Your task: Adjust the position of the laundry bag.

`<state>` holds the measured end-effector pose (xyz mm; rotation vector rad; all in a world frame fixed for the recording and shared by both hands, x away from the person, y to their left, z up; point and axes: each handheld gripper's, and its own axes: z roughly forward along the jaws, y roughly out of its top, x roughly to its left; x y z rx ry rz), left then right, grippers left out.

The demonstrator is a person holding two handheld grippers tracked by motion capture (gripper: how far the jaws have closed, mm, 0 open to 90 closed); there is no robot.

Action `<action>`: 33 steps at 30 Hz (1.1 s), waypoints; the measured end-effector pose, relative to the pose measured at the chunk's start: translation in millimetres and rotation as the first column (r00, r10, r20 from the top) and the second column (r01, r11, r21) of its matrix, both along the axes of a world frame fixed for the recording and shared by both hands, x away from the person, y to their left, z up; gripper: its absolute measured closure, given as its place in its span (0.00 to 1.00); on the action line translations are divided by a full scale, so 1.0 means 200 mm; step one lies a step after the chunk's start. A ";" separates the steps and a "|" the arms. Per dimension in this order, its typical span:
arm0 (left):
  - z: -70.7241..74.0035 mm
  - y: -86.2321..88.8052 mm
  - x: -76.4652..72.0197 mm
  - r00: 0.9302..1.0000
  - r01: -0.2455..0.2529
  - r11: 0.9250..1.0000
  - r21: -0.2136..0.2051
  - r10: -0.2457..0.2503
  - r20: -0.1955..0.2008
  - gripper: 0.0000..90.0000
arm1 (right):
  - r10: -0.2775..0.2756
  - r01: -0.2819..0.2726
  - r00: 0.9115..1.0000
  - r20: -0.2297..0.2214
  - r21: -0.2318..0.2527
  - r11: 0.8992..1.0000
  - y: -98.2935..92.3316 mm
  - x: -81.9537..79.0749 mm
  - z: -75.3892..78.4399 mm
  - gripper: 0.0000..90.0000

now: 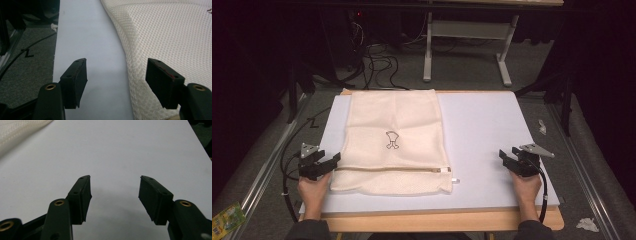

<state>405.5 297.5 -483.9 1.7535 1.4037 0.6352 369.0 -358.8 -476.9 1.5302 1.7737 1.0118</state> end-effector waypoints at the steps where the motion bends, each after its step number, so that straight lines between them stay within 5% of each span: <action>1: 0.00 0.00 0.00 1.000 0.003 1.000 0.001 -0.003 -0.003 0.38 | 0.003 -0.003 1.000 0.002 -0.002 1.000 0.00 0.00 0.00 0.49; 5: 0.00 0.00 0.00 1.000 0.009 1.000 0.005 -0.009 0.000 0.38 | 0.011 -0.011 1.000 0.000 0.005 1.000 0.00 0.00 0.00 0.56; 20: 0.00 0.01 0.01 1.000 0.027 0.999 -0.031 -0.028 -0.008 0.39 | 0.017 -0.018 1.000 0.012 0.019 1.000 -0.01 0.00 0.00 0.55; 29: 0.01 0.02 0.01 0.999 0.034 0.997 -0.062 -0.036 -0.029 0.40 | 0.001 0.000 1.000 -0.025 0.033 0.999 -0.01 0.01 0.02 0.58; 33: 0.04 0.01 0.00 0.998 0.053 0.997 -0.064 -0.055 -0.030 0.40 | 0.036 -0.035 0.999 -0.027 0.050 0.998 0.02 0.01 0.04 0.57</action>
